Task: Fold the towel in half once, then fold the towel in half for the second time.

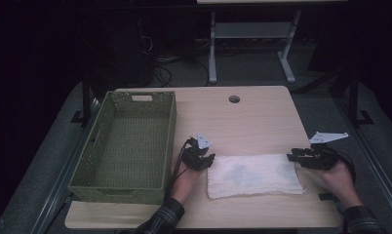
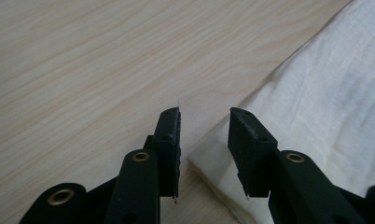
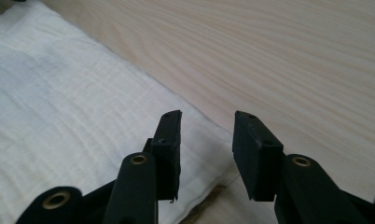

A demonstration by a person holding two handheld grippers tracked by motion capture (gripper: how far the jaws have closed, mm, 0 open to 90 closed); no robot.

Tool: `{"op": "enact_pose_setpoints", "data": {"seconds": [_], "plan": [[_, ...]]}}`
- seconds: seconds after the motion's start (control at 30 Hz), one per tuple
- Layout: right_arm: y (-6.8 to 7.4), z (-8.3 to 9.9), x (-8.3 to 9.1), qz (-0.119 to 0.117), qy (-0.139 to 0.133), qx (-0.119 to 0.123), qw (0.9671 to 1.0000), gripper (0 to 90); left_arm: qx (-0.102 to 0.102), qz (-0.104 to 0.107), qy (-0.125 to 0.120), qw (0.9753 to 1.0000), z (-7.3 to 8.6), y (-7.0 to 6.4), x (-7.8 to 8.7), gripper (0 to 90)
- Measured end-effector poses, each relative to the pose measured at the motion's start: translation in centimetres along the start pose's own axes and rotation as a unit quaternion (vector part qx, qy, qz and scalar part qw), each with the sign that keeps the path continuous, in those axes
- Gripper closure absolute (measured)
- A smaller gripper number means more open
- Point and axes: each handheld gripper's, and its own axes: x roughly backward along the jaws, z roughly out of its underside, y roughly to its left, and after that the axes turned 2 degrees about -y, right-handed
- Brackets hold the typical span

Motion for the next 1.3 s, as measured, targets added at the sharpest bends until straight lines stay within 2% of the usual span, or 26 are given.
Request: {"op": "enact_pose_setpoints", "data": {"seconds": [0.2, 0.37, 0.57, 0.7, 0.8, 0.9, 0.97, 1.03, 1.1, 1.2, 1.3], "plan": [[-0.8, 0.0, -0.5, 0.003, 0.006, -0.006, 1.0, 59.7, -0.002, -0.002, 0.027, 0.9996, 0.7, 0.3, -1.0, 63.6], [-1.1, 0.3, -1.2, 0.008, 0.02, -0.002, 0.9998, 60.9, -0.003, 0.004, 0.023, 0.9997, 0.8, 0.3, -1.1, 65.5], [-1.6, 0.4, -2.2, 0.01, 0.044, -0.003, 0.999, 71.8, -0.012, 0.013, 0.018, 0.9997, 0.8, 0.1, -1.1, 71.6], [-1.5, 0.5, -2.3, 0.002, 0.044, 0.0, 0.999, 83.4, -0.013, 0.022, 0.02, 0.9995, 0.8, 0.2, -1.1, 77.9], [-1.2, 0.5, -2.3, 0.005, 0.045, 0.004, 0.999, 85.8, -0.02, 0.023, 0.027, 0.9992, 0.7, 0.0, -1.1, 83.8], [-1.1, 0.5, -2.2, 0.01, 0.045, 0.014, 0.9989, 86.6, -0.02, 0.02, 0.027, 0.9992, 0.6, -0.2, -1.1, 85.6], [-1.1, 0.4, -2.3, 0.012, 0.045, 0.012, 0.9988, 86.6, -0.007, 0.022, 0.03, 0.9993, 0.5, 0.0, -1.0, 85.9], [-1.1, 0.3, -2.2, 0.012, 0.046, 0.019, 0.9987, 86.6, -0.003, 0.02, 0.028, 0.9994, 0.5, 0.3, -0.8, 86.1], [-1.2, 0.0, -2.1, 0.012, 0.039, 0.023, 0.9989, 86.7, 0.008, 0.03, 0.013, 0.9994, 0.4, 0.5, -0.7, 86.1], [-1.6, -0.3, -2.0, 0.009, 0.029, 0.026, 0.9992, 86.7, 0.012, 0.032, 0.002, 0.9994, 0.5, 0.8, -0.9, 86.1], [-2.0, -0.4, -2.1, 0.01, 0.022, 0.025, 0.9994, 86.7, 0.001, 0.016, -0.009, 0.9998, 0.4, 1.0, -1.2, 86.1]]}}
